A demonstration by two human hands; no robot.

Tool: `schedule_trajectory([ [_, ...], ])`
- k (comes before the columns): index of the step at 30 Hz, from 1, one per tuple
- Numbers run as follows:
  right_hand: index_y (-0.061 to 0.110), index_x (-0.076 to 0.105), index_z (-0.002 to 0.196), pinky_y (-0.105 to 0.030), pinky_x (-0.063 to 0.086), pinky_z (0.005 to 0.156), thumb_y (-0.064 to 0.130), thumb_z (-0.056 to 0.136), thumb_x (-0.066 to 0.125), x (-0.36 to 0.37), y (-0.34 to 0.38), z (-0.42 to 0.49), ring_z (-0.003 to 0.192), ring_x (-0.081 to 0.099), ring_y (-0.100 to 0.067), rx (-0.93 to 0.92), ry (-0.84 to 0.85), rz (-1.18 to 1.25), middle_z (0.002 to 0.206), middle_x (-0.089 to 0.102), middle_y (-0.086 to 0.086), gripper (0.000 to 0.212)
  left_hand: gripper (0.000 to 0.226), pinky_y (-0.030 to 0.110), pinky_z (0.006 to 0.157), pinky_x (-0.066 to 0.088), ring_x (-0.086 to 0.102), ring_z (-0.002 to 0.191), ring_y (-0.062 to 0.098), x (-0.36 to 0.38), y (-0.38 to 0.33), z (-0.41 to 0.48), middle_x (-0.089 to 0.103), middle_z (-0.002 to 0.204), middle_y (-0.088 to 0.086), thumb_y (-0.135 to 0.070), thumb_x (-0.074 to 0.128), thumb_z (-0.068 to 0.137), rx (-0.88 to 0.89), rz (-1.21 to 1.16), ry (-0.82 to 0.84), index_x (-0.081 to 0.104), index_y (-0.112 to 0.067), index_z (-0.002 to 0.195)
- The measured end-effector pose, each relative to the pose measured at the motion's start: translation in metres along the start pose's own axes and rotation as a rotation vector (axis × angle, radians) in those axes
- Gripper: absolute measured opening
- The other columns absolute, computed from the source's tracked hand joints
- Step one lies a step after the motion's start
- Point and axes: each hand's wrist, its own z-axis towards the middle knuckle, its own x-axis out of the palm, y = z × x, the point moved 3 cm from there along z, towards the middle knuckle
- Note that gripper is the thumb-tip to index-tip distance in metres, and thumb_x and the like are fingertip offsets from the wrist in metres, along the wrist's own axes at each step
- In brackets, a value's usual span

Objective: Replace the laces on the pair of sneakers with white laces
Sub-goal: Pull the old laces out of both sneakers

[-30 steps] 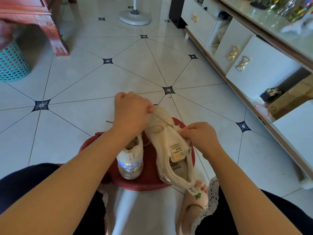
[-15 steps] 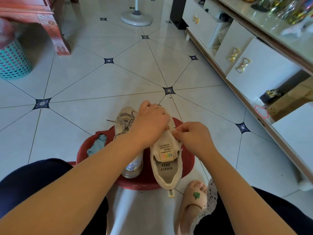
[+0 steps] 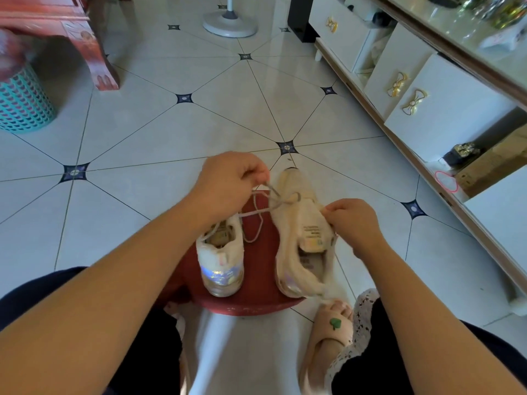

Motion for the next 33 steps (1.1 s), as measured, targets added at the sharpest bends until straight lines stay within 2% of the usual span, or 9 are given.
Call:
schedule_trajectory([
  [3, -0.008, 0.065, 0.076, -0.046, 0.051, 0.075, 0.016, 0.081, 0.06, 0.004, 0.005, -0.002, 0.068, 0.054, -0.03, -0.045, 0.034, 0.041, 0.072, 0.059, -0.019, 0.024, 0.01, 0.023, 0.082, 0.033, 0.057, 0.089, 0.01, 0.013, -0.003, -0.006, 0.065, 0.08, -0.012, -0.024, 0.061, 0.084, 0.038, 0.233, 0.141, 0.071, -0.024, 0.084],
  [5, 0.0, 0.068, 0.071, -0.045, 0.051, 0.076, 0.013, 0.08, 0.062, 0.007, 0.009, -0.005, 0.075, 0.061, -0.033, -0.058, 0.043, 0.054, 0.075, 0.064, -0.018, 0.017, 0.014, 0.03, 0.087, 0.03, 0.055, 0.097, 0.016, 0.024, -0.006, -0.006, 0.067, 0.09, -0.007, -0.028, 0.057, 0.086, 0.044, 0.325, 0.112, 0.07, -0.025, 0.089],
  [9, 0.023, 0.065, 0.062, -0.036, 0.053, 0.077, 0.009, 0.079, 0.067, 0.008, 0.008, -0.01, 0.077, 0.061, -0.017, 0.015, 0.14, 0.243, 0.075, 0.065, 0.003, 0.022, 0.017, 0.033, 0.085, 0.026, 0.053, 0.099, 0.019, 0.02, -0.002, 0.003, 0.066, 0.096, -0.004, -0.028, 0.052, 0.09, 0.022, 0.417, -0.038, 0.068, -0.027, 0.094],
  [16, 0.009, 0.061, 0.065, -0.027, 0.047, 0.065, 0.002, 0.086, 0.056, 0.028, -0.013, -0.01, 0.068, 0.053, -0.016, 0.19, 0.342, 0.266, 0.068, 0.058, -0.005, 0.023, 0.029, 0.036, 0.096, 0.025, 0.042, 0.118, 0.02, 0.026, 0.008, 0.004, 0.053, 0.125, -0.003, -0.031, 0.055, 0.088, -0.044, 0.417, 0.035, 0.058, -0.03, 0.117],
  [20, 0.005, 0.059, 0.073, -0.031, 0.039, 0.067, 0.008, 0.086, 0.053, 0.035, -0.021, -0.003, 0.068, 0.042, -0.021, 0.117, 0.311, 0.081, 0.07, 0.047, -0.011, 0.015, 0.014, 0.032, 0.082, 0.026, 0.05, 0.101, 0.017, 0.027, 0.001, 0.0, 0.062, 0.098, -0.008, -0.037, 0.057, 0.086, 0.077, 0.41, 0.002, 0.068, -0.029, 0.09],
  [23, -0.006, 0.064, 0.082, -0.031, 0.042, 0.065, 0.022, 0.088, 0.055, 0.037, -0.021, 0.005, 0.068, 0.048, -0.019, 0.019, 0.265, -0.098, 0.072, 0.055, -0.008, 0.03, 0.025, 0.034, 0.079, 0.028, 0.054, 0.089, 0.016, 0.042, 0.0, -0.007, 0.065, 0.082, -0.009, -0.051, 0.054, 0.083, 0.109, 0.481, 0.167, 0.067, -0.03, 0.08],
  [26, 0.017, 0.066, 0.096, -0.026, 0.046, 0.069, 0.031, 0.088, 0.057, 0.036, -0.014, 0.008, 0.081, 0.055, -0.011, -0.104, 0.165, -0.289, 0.09, 0.063, 0.005, 0.018, 0.034, 0.036, 0.083, 0.028, 0.05, 0.094, 0.017, 0.057, 0.008, -0.012, 0.066, 0.085, -0.007, -0.058, 0.051, 0.081, 0.069, 0.606, 0.285, 0.066, -0.028, 0.082],
  [30, 0.026, 0.061, 0.117, -0.017, 0.038, 0.07, 0.031, 0.089, 0.054, 0.046, 0.001, 0.012, 0.088, 0.049, -0.003, -0.253, 0.126, -0.218, 0.111, 0.062, 0.008, 0.029, 0.027, 0.035, 0.081, 0.028, 0.055, 0.089, 0.018, 0.062, 0.013, -0.01, 0.065, 0.08, -0.006, -0.042, 0.046, 0.085, 0.035, 0.588, 0.323, 0.068, -0.026, 0.088],
  [33, 0.026, 0.062, 0.112, -0.013, 0.033, 0.06, 0.034, 0.087, 0.058, 0.059, 0.008, 0.013, 0.082, 0.05, -0.004, -0.272, 0.183, -0.135, 0.097, 0.06, 0.008, 0.028, 0.026, 0.033, 0.075, 0.03, 0.058, 0.08, 0.019, 0.066, 0.014, -0.011, 0.06, 0.07, -0.005, -0.035, 0.045, 0.084, -0.028, 0.538, 0.351, 0.068, -0.024, 0.085],
])
